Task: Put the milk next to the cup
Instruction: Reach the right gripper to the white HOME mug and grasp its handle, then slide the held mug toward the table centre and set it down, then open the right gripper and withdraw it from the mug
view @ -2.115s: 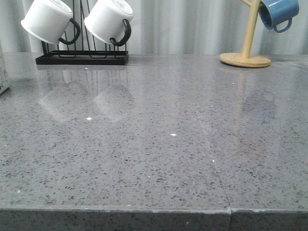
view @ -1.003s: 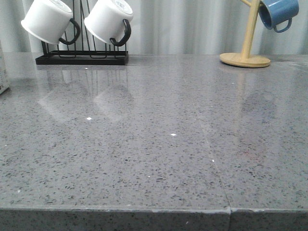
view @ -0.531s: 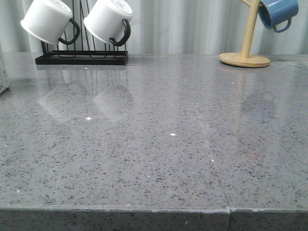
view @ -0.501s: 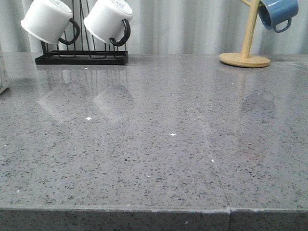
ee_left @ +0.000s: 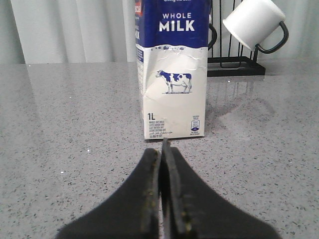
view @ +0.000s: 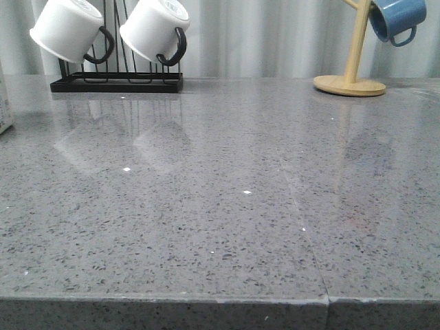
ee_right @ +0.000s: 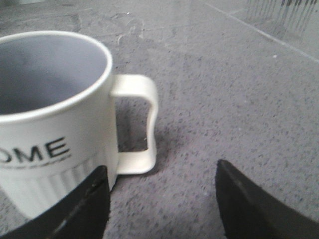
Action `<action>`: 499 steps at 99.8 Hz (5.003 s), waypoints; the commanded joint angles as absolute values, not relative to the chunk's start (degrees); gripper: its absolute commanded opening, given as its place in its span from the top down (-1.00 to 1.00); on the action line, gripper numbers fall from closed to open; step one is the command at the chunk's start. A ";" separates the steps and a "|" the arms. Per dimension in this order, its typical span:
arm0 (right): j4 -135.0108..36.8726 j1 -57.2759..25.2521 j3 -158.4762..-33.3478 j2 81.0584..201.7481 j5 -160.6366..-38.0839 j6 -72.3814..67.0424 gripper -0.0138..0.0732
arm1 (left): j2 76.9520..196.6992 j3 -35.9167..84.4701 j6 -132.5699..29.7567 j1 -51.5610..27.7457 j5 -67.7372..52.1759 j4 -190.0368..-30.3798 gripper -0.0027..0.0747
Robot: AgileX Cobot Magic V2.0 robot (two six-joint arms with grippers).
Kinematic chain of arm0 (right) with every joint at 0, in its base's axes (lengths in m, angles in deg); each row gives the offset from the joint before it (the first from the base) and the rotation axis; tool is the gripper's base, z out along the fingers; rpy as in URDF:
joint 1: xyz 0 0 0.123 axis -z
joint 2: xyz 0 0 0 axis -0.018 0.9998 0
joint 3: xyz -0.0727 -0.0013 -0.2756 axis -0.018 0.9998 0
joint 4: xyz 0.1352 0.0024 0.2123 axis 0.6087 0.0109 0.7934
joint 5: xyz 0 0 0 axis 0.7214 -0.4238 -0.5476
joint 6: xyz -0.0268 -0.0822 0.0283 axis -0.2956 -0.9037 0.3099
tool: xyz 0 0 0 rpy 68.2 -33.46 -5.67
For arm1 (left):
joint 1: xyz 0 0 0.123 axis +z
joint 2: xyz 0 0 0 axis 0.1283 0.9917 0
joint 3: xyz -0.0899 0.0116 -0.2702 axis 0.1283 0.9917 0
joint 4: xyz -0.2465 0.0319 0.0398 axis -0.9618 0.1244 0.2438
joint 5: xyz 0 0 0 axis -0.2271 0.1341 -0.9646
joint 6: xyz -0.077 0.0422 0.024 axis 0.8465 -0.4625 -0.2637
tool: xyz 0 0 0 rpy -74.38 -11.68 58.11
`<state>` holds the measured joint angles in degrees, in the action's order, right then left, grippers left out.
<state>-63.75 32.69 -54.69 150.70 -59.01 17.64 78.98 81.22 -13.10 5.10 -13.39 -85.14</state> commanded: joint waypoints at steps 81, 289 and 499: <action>-66.66 35.43 -61.49 164.07 -40.53 16.76 -0.36 | 77.29 84.68 -12.49 5.05 -17.90 -85.28 0.98; -76.09 -11.51 -72.34 170.85 -41.32 38.45 0.78 | 77.29 84.68 -12.49 5.05 -17.90 -85.28 0.98; -73.21 -11.50 -53.24 86.03 -109.99 36.99 0.84 | 77.29 78.74 -12.49 5.05 -18.50 -85.28 0.98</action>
